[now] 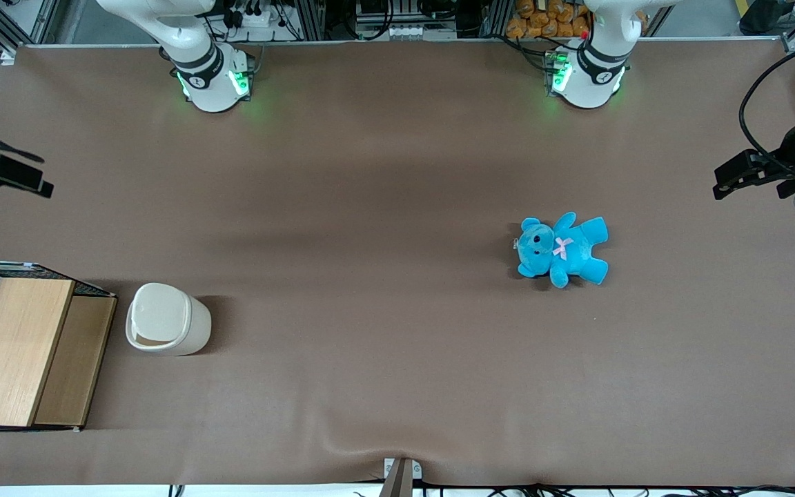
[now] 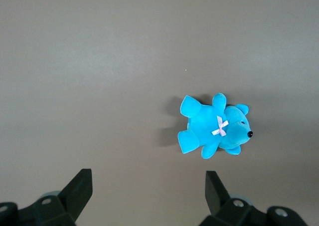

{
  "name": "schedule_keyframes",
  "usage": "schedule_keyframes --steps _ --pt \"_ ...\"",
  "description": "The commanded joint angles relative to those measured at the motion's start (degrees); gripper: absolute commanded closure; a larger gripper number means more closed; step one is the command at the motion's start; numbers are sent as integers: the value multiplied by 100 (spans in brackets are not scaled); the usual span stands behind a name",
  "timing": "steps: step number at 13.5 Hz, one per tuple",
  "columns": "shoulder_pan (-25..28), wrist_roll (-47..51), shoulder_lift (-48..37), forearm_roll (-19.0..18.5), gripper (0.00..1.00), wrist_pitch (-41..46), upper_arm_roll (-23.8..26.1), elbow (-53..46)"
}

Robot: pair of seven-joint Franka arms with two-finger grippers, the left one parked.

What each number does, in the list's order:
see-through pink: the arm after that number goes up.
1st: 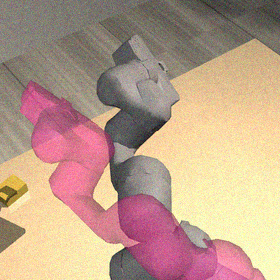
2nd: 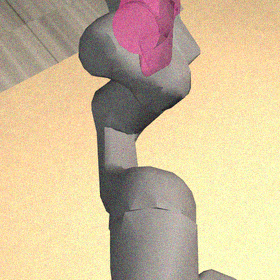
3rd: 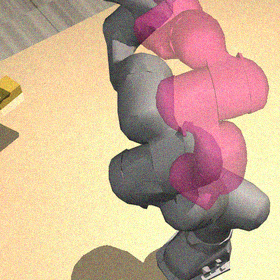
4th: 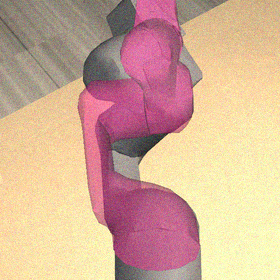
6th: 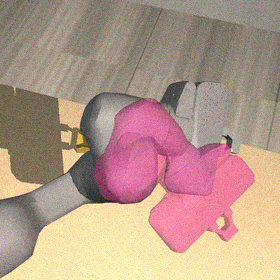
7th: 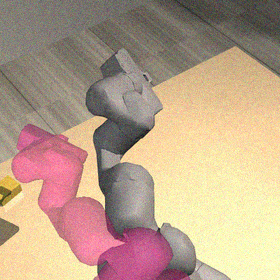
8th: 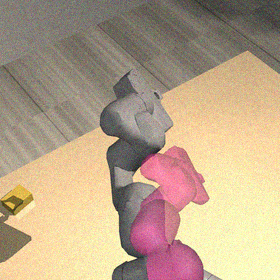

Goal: Open trash can with right arm

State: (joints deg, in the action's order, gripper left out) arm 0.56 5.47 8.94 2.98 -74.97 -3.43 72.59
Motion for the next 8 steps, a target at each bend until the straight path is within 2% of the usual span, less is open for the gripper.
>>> schedule_keyframes --steps 1,5,8 --pt "-30 42 -944 -122 0 -500 44 1255" --pt "-21 33 -1289 -421 0 -571 254 1687" --pt "-82 -28 -1184 -448 0 -651 246 1531"
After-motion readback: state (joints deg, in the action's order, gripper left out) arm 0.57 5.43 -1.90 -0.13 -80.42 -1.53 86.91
